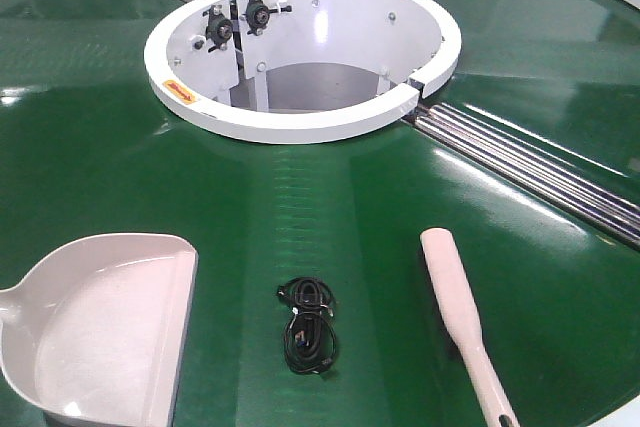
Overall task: Clean and inspect green conveyor with broom and dustpan
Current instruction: 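Lower the right gripper onto the pink brush handle and close it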
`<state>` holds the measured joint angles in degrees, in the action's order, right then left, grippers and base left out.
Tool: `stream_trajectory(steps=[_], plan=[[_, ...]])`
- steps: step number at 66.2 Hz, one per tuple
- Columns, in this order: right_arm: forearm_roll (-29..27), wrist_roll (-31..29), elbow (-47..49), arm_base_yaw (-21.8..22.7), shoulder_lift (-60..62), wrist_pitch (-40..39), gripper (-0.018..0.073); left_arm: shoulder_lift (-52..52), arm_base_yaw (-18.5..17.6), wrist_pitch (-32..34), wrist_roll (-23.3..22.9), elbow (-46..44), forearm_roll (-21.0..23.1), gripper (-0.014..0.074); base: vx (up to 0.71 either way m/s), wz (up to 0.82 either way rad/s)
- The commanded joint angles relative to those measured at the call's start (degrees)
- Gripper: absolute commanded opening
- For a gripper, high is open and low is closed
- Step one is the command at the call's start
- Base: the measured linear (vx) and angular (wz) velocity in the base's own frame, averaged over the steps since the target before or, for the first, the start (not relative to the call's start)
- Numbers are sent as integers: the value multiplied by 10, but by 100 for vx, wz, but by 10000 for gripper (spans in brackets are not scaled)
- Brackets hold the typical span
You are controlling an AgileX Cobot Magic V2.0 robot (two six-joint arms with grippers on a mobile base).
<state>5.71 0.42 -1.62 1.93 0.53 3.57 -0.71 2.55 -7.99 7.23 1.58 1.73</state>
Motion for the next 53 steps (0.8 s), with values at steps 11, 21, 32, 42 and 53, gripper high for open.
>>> stream_trajectory(steps=[11, 21, 32, 42, 53], plan=[[1, -4, -7, 3, 5, -42, -10, -8, 2, 40, -5, 13, 2, -22, 0, 0], [1, -4, -7, 3, 5, -42, -10, -8, 2, 51, -5, 13, 2, -22, 0, 0], [1, -4, -7, 3, 5, -51, -10, -8, 2, 80, -5, 13, 3, -22, 0, 0], [-40, 24, -6, 3, 5, -162, -9, -8, 2, 138, -5, 12, 65, -22, 0, 0], [-35, 21, 28, 3, 5, -221, -5, -8, 2, 248, -5, -10, 138, -22, 0, 0]])
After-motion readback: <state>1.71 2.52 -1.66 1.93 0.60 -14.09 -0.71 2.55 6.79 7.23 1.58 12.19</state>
